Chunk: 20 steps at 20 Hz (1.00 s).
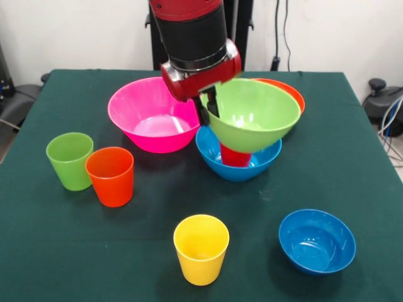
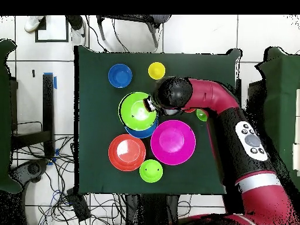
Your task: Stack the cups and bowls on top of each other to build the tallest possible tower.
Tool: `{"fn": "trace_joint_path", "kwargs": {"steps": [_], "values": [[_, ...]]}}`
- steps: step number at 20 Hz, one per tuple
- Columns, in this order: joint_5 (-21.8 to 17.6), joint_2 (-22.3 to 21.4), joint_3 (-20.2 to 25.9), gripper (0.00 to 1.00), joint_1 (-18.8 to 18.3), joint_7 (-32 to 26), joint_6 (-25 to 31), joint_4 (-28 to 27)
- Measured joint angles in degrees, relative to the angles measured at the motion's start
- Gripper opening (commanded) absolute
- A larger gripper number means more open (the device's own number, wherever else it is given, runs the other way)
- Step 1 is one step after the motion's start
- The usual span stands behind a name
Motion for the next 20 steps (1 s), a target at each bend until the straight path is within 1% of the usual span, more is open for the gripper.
{"fn": "trace_joint_path", "kwargs": {"steps": [1, 2, 4, 8, 10, 14, 17, 20], "values": [[0.11, -0.17, -0.28, 0.0, 0.14, 0.01, 0.87, -0.04], [0.45, -0.84, -1.01, 0.0, 0.52, 0.01, 3.53, -0.08], [0.68, -1.19, -1.26, 0.0, 0.67, 0.01, 4.63, -0.09], [2.2, -2.85, -2.2, 0.0, 1.44, 0.06, 9.46, -0.45], [2.65, -3.29, -2.45, 0.0, 1.79, 0.27, 10.36, -0.92], [3.4, -3.5, -2.5, 0.0, 2.02, 0.82, 9.21, -1.31], [3.83, -3.46, -2.5, 0.0, 1.92, 0.86, 7.11, -1.31], [4.0, -3.45, -2.5, 0.0, 1.6, 0.86, 3.83, -1.28]]}}
